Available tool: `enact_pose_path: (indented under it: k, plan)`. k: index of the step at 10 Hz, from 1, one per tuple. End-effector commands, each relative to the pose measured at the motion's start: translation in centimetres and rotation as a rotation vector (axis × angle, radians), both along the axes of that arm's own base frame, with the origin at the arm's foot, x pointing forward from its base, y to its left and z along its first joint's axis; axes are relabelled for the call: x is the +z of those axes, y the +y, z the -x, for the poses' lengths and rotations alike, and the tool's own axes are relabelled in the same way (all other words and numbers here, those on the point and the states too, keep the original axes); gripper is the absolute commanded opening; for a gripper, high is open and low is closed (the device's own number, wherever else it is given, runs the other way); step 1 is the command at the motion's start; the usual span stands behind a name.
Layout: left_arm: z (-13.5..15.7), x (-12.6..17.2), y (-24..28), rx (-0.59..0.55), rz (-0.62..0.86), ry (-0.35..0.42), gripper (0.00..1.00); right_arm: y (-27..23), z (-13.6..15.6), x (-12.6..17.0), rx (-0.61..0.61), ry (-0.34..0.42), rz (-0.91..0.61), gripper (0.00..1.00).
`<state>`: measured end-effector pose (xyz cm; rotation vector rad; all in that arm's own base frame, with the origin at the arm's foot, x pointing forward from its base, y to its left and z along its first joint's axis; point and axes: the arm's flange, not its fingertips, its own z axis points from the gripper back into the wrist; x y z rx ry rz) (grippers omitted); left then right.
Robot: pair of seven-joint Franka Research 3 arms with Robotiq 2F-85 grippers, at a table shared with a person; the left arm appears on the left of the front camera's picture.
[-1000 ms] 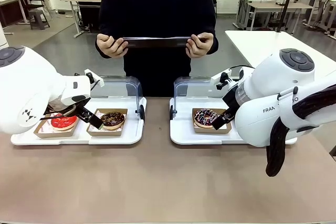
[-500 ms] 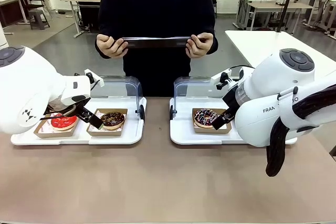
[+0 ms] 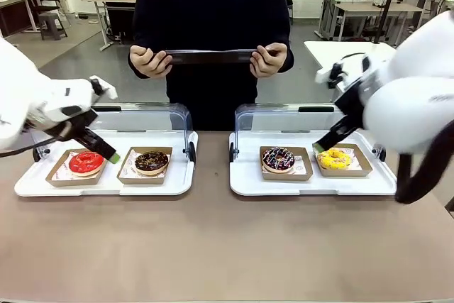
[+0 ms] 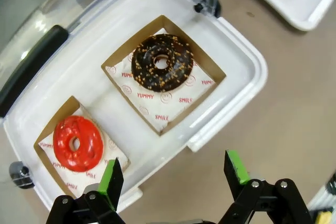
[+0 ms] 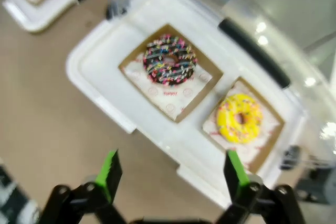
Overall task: Provide the desired donut to the person.
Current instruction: Pick up and lift the Paper togo box containing the Donut pointed at by the person.
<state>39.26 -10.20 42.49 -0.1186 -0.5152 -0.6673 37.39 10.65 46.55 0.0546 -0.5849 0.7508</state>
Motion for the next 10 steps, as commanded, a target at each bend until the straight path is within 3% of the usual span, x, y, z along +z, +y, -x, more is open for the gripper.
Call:
enact_pose_path:
  k: [1, 3, 5, 7, 10]
  plan:
    - [3.2, 1.0, 4.7, -0.095, 0.065, 0.052, 1.0, -4.7, 2.2, 2.3, 0.157, 0.031, -0.068, 1.0]
    - [5.2, 2.6, 8.8, -0.237, 0.197, 0.032, 1.0, -8.7, 3.8, 3.7, 0.255, 0.006, -0.128, 1.0]
    - [7.3, 3.6, 12.4, -0.279, 0.273, -0.017, 1.0, -12.6, 5.8, 5.0, 0.286, -0.061, -0.179, 1.0]
    - [9.2, 4.9, 14.0, -0.259, 0.312, -0.063, 1.0, -14.1, 8.1, 7.5, 0.286, -0.131, -0.253, 1.0]
    - [11.8, 7.0, 16.1, -0.196, 0.324, -0.105, 1.0, -15.2, 9.8, 9.9, 0.318, -0.156, -0.292, 1.0]
